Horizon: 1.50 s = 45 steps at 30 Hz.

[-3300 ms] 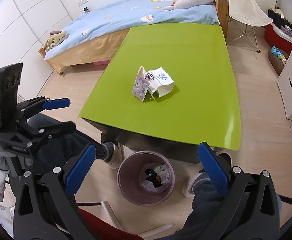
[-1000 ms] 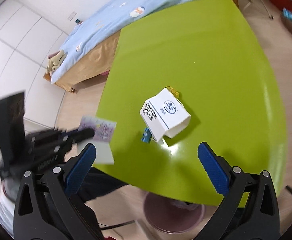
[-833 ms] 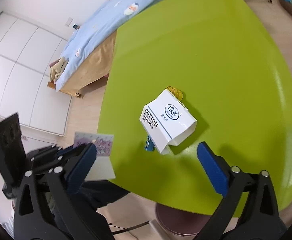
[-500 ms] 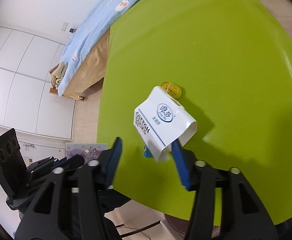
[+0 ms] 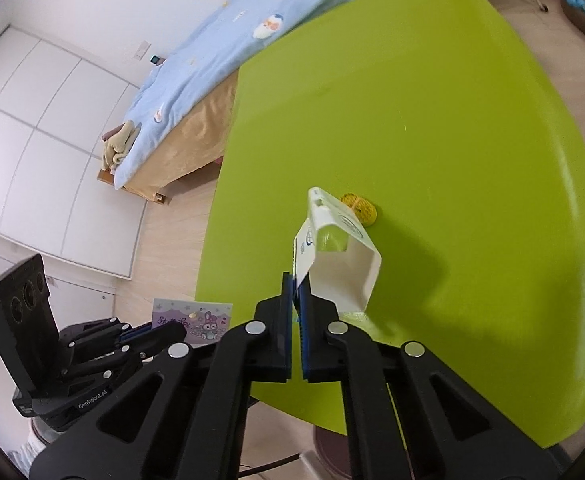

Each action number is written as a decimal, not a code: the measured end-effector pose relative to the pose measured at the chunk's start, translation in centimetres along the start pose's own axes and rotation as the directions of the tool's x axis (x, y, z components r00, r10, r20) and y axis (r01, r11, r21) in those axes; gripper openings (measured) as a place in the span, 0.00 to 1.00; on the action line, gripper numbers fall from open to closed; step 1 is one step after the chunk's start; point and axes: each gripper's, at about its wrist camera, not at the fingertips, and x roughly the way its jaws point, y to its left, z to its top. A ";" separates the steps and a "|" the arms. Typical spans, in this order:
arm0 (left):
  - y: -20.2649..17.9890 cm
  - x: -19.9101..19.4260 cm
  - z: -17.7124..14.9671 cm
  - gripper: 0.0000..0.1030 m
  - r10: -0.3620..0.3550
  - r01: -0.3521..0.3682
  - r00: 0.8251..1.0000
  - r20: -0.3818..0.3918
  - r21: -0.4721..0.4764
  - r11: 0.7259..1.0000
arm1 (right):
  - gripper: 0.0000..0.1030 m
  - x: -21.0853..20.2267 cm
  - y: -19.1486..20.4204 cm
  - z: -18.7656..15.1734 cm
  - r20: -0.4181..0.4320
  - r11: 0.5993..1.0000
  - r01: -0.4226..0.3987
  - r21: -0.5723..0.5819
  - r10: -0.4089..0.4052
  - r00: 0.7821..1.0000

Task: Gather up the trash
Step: 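Grasp the white COTTON SOCKS box with the right tool while the left tool holds the card, then carry both items over the wastebasket and open both tools to drop them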

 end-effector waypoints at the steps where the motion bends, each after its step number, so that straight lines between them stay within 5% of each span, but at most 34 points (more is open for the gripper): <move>1: -0.1 -0.2 -0.1 0.06 0.000 0.000 1.000 0.004 0.002 1.000 | 0.02 -0.5 0.2 -0.1 0.005 1.000 0.008 -0.011 -0.008 1.000; 14: -1.8 -4.0 -2.3 0.06 -0.008 0.004 0.998 0.065 0.066 0.998 | 0.02 -6.8 4.9 -4.3 0.026 0.959 0.143 -0.243 -0.141 0.990; 25: -3.8 -7.1 -6.1 0.06 -0.041 0.030 0.994 0.103 0.108 0.994 | 0.02 -10.1 7.6 -10.6 0.016 0.921 0.161 -0.354 -0.167 0.986; 37: -4.3 -8.1 -10.3 0.06 -0.048 0.038 0.995 0.092 0.110 0.993 | 0.02 -8.0 7.5 -16.7 -0.122 0.911 0.143 -0.386 -0.204 0.971; 45: -3.9 -7.8 -10.9 0.06 -0.058 0.050 0.995 0.078 0.101 0.994 | 0.06 -6.5 7.0 -17.8 -0.180 0.920 0.115 -0.376 -0.194 0.964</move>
